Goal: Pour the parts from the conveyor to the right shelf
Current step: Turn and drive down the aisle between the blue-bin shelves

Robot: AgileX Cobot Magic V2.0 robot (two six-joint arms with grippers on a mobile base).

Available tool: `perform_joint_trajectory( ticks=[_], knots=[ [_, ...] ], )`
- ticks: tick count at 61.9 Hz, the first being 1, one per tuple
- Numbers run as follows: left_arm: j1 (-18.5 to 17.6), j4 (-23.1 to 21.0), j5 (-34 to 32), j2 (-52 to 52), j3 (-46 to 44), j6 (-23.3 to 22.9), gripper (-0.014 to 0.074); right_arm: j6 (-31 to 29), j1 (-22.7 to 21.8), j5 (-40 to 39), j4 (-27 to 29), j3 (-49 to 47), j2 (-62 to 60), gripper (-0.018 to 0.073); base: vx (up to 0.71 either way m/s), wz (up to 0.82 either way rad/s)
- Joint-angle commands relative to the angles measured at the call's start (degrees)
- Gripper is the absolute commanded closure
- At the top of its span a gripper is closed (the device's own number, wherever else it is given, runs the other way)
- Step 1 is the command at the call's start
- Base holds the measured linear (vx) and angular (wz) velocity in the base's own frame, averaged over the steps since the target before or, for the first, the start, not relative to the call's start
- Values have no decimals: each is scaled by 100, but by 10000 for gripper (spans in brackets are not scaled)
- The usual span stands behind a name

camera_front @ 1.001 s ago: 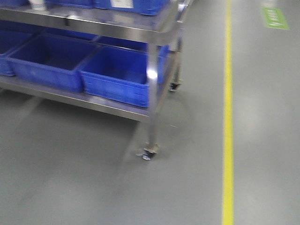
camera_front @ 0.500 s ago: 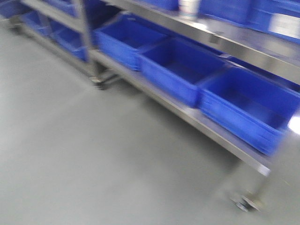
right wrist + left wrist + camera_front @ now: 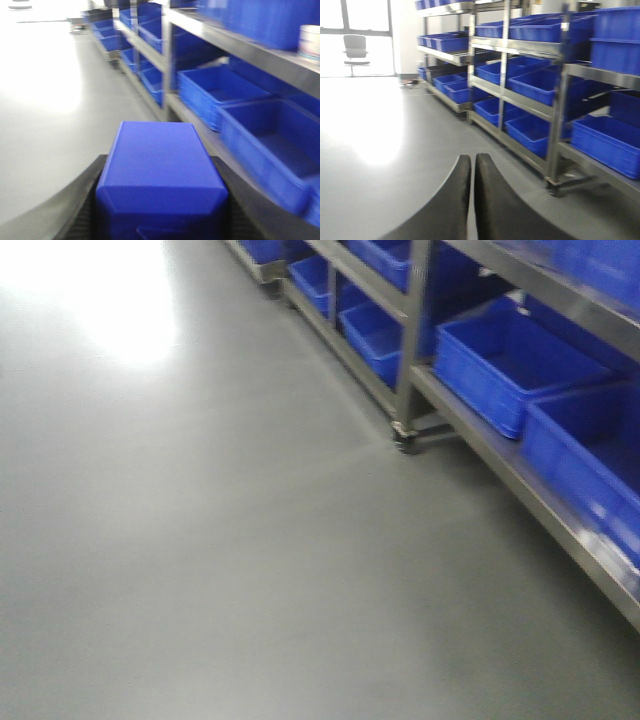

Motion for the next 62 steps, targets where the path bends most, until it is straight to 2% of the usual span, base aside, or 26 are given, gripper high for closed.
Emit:
perform_joint_trajectory(
  ticks=[1, 32, 62],
  knots=[
    [-45, -16, -439, -60, 177, -49, 602, -48, -14, -471, -21, -168, 99, 564, 22, 68],
    [-45, -16, -439, -60, 177, -49, 602, -48, -14, -471, -21, -168, 99, 564, 23, 54],
    [-45, -16, -439, -60, 177, -49, 602, -48, -14, -471, -21, -168, 99, 564, 44, 1]
  ],
)
